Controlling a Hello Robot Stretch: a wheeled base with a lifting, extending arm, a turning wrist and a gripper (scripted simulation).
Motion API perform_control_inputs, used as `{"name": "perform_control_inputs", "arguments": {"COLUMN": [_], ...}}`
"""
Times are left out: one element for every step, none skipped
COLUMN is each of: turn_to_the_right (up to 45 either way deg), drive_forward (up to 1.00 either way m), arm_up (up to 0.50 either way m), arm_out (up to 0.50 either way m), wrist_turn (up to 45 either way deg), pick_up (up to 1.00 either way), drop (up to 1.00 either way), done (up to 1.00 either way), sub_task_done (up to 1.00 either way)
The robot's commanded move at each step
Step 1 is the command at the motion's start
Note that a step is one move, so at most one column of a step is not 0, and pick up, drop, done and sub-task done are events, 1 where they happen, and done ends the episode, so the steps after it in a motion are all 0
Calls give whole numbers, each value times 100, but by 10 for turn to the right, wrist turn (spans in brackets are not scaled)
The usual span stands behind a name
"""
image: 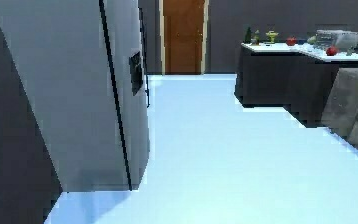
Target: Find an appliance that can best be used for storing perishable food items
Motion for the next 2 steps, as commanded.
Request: {"name": "perform_control_inputs", "arguments": {"turn_to_the_right": [0, -300], "drive_forward": [60, 0], "arm_up": [0, 0], "arm_out": [0, 0], "wrist_turn": [0, 0], "pick_up": [0, 0], "drop": [0, 0], "done": [0, 0], "sub_task_done": [0, 0]}}
